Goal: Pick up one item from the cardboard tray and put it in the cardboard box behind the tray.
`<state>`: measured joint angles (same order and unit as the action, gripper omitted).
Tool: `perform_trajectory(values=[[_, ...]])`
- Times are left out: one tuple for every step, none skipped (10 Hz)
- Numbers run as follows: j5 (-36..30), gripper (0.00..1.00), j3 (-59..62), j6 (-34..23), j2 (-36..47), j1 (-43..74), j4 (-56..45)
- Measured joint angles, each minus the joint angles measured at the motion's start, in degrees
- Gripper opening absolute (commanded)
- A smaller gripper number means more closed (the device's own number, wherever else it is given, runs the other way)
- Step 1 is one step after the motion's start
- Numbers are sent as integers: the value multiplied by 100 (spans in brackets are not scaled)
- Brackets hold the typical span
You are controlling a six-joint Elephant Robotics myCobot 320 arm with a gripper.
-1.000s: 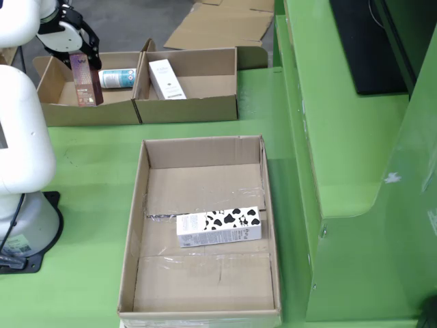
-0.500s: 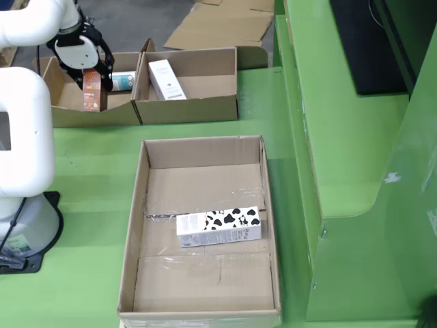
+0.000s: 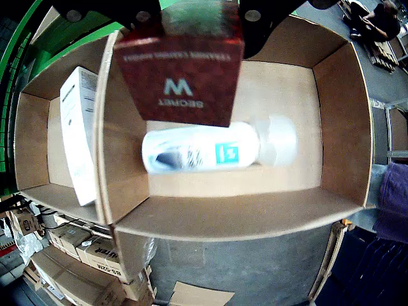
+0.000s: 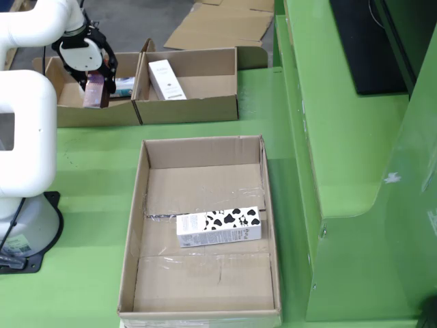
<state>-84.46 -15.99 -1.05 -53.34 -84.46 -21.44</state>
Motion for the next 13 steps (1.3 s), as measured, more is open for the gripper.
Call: perform_trajectory(values=[[0, 0, 272, 0, -18, 27, -44], [0, 0, 562, -9, -27, 44, -123], [27, 0, 782, -18, -27, 88, -149], [71, 0, 1063, -26, -44, 132, -167], [71, 0, 1283, -26, -53, 132, -167], [71, 0, 1433, -26, -53, 141, -167], [71, 0, 1433, -26, -53, 141, -167], [71, 0, 1433, -26, -53, 141, -167], [71, 0, 1433, -26, -53, 141, -167], [71, 10, 1433, -26, -53, 141, -167], [71, 20, 1433, -26, -53, 141, -167], [71, 30, 1433, -26, -53, 141, -167], [71, 40, 1433, -26, -53, 141, -167]])
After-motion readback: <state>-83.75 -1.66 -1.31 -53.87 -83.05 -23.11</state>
